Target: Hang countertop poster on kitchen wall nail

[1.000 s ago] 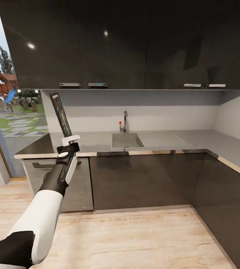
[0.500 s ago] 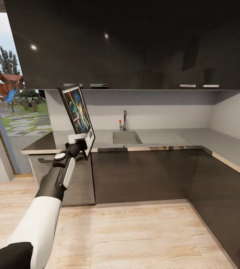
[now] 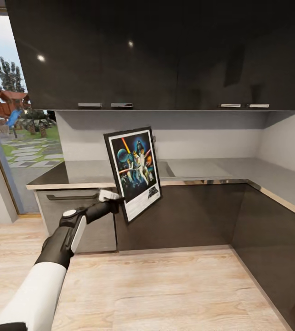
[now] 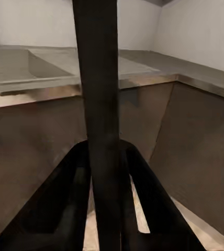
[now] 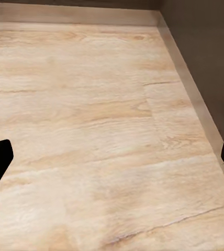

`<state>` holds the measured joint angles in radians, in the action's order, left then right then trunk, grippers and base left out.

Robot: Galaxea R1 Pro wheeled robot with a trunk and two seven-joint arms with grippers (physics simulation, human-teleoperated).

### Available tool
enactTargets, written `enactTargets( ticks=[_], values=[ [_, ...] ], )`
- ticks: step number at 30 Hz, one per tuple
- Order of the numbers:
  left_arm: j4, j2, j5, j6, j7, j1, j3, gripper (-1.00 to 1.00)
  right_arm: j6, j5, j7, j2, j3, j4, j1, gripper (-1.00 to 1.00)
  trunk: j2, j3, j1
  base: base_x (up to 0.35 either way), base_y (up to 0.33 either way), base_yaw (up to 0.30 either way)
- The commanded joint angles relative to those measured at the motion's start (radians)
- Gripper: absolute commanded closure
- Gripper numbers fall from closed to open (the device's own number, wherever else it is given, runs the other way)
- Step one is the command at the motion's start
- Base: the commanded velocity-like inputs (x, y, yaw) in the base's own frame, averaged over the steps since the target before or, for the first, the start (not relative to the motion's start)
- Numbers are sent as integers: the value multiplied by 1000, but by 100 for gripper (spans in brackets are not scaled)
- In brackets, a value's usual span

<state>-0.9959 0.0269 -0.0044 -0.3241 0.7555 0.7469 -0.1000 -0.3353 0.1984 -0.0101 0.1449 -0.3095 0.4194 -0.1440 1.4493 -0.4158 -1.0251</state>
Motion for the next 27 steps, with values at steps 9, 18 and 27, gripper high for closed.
enactTargets(
  ticks=[9, 18, 27],
  values=[
    [133, -35, -33, 8, 393, -10, -3, 100, 27, 63, -329, 38, -11, 239, -6, -100, 1, -1, 0, 0, 0, 0],
    [245, -35, -58, 54, 496, -11, -1, 100, 283, 56, -993, 183, -21, 363, -174, -100, 1, -1, 0, 0, 0, 0],
    [268, -49, -62, 56, 655, -11, -1, 100, 303, 31, -1245, 262, -22, 364, -257, -100, 1, -1, 0, 0, 0, 0]
  ],
)
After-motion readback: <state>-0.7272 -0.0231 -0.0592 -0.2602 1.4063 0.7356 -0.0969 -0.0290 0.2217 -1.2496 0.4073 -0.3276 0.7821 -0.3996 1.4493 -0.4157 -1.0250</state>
